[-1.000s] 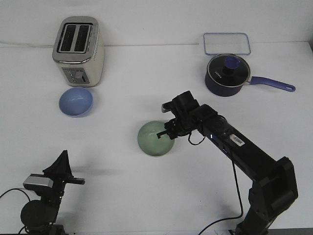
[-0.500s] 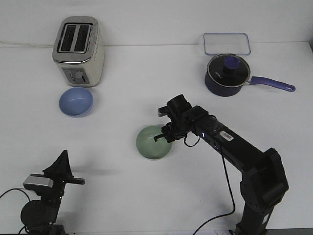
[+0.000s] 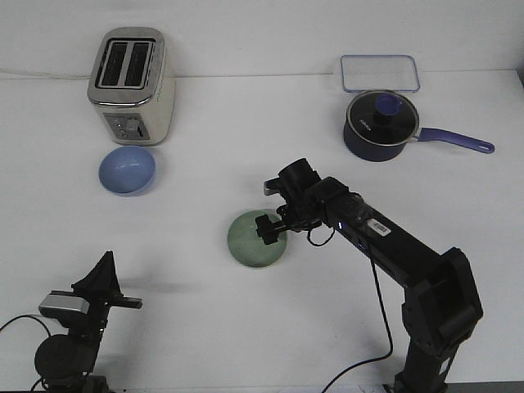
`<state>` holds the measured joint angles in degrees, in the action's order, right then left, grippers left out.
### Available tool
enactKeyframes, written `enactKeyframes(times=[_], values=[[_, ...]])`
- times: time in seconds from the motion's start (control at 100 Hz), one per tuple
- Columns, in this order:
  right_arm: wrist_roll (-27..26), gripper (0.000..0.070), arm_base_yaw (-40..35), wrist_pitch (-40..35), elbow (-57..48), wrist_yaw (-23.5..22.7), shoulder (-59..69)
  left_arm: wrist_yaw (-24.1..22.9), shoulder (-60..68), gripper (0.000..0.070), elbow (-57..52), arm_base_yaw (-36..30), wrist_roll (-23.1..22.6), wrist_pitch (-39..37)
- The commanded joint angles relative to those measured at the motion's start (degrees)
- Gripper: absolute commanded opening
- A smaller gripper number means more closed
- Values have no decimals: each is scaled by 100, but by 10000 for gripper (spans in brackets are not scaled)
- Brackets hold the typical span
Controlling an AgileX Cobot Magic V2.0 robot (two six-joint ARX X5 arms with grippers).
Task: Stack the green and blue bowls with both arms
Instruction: 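Open the right gripper and withdraw it toward the robot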
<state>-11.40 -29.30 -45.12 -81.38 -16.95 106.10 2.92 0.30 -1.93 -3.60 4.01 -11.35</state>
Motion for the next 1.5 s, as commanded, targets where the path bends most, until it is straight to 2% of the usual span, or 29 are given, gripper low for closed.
enactKeyframes(times=[0.0,0.1,0.24,0.36,0.57,0.81,1.04,1.22,1.49], values=[[83,552,0,9,-127,-136,-24,-11,-11,12,114,4,-9,-68],[136,552,107,-2,-129,-291,-267,-13,-11,12,114,4,-9,-70],[256,552,398,-83,-131,-284,-787,-13,-11,12,114,4,-9,-68],[426,552,776,-229,-131,-120,-1316,-11,-11,12,114,4,-9,-70],[911,551,1602,-614,-122,597,-2177,-13,-11,12,114,4,-9,-70],[1126,551,2385,-632,37,675,-3112,-13,-11,12,114,4,-9,-68],[1169,551,2747,114,940,702,-4177,-13,-11,12,114,4,-9,-68],[1167,551,2787,938,2256,951,-5141,-11,-11,12,114,4,-9,-68],[1161,551,2787,2396,4153,949,-6629,-13,-11,12,114,4,-9,-70]])
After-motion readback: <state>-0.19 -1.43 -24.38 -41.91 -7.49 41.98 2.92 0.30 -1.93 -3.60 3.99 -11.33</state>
